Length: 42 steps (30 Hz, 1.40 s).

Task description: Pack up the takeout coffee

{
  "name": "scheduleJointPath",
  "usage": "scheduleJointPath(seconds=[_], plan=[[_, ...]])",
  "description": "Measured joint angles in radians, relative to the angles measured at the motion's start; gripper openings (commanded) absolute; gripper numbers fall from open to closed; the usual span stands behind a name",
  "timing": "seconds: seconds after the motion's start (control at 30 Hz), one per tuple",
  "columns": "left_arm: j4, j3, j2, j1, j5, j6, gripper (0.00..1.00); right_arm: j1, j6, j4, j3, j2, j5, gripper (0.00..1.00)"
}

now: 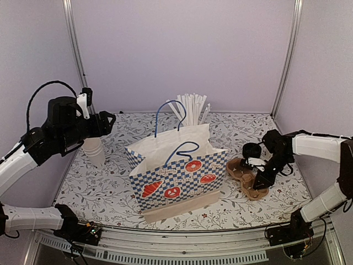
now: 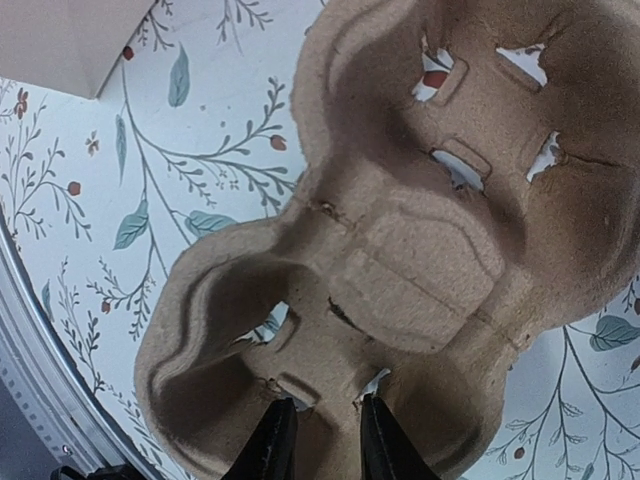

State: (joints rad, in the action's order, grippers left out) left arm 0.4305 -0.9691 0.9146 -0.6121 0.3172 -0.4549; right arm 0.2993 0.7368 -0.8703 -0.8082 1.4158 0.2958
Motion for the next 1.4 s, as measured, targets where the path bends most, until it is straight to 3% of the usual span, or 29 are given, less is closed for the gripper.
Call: scheduleJointPath(seconds=[0.4, 0.5, 0.73, 0.9, 1.4], plan=[[0.0, 0.002, 0.047, 0.01, -0.037, 0.069, 0.81, 0.0, -0.071, 0.115, -0.164, 0.193, -0.077, 0.25], [-0.007, 0.006, 0.045, 0.014, -0.044, 0.075, 0.81, 0.0, -0.077, 0.113, -0.196, 0.21, -0.08, 0.29], [-0.006, 0.022, 0.031, 0.028, -0.052, 0.087, 0.82, 0.0, -0.09, 0.043, -0.206, 0.143, -0.063, 0.48], [-0.003, 0.022, 0.033, 0.036, -0.064, 0.089, 0.82, 0.024, -0.117, 0.023, -0.234, 0.099, -0.047, 0.52], [0.01, 0.003, 0.085, 0.049, -0.081, 0.089, 0.84, 0.109, -0.197, -0.034, -0.348, 0.236, -0.143, 0.62]])
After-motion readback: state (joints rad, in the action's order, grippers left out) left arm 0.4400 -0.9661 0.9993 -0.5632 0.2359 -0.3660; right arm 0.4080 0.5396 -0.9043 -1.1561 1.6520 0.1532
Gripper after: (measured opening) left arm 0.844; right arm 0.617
